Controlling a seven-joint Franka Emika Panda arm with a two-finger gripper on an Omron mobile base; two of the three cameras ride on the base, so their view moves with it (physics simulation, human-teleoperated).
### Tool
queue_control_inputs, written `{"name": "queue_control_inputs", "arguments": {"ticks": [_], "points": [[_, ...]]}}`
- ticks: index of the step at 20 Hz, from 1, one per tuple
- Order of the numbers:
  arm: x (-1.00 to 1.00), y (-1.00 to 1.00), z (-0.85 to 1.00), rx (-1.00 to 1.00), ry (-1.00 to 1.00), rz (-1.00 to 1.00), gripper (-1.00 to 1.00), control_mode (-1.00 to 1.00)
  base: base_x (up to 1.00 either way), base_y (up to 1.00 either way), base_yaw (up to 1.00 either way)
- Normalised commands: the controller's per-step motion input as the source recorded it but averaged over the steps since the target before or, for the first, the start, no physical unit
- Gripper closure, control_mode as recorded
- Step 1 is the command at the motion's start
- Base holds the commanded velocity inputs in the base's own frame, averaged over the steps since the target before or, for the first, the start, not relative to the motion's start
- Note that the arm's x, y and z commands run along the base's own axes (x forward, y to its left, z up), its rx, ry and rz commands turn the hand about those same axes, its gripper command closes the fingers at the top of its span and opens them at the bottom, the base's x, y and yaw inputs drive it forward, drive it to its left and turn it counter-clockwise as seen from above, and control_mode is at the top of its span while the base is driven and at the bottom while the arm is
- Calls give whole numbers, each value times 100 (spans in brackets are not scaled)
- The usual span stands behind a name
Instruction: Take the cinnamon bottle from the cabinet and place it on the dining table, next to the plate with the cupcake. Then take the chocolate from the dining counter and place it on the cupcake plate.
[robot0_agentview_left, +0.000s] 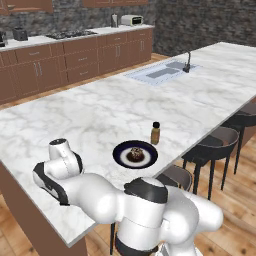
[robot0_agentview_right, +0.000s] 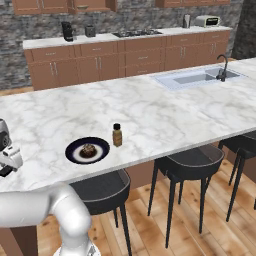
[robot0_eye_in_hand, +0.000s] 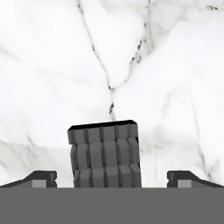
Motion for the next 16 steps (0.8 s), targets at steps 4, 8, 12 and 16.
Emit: {"name": "queue_control_inputs", "arguments": {"ticks": [4,8,12,16], "points": [[0,4,-21,0,0,0,-100,-100,0,0,0],[3,5,-20,0,0,0,-100,-100,0,0,0],[3,5,-15,0,0,0,-100,-100,0,0,0],[-13,0,-34,-1,0,0,-100,-100,0,0,0]]}}
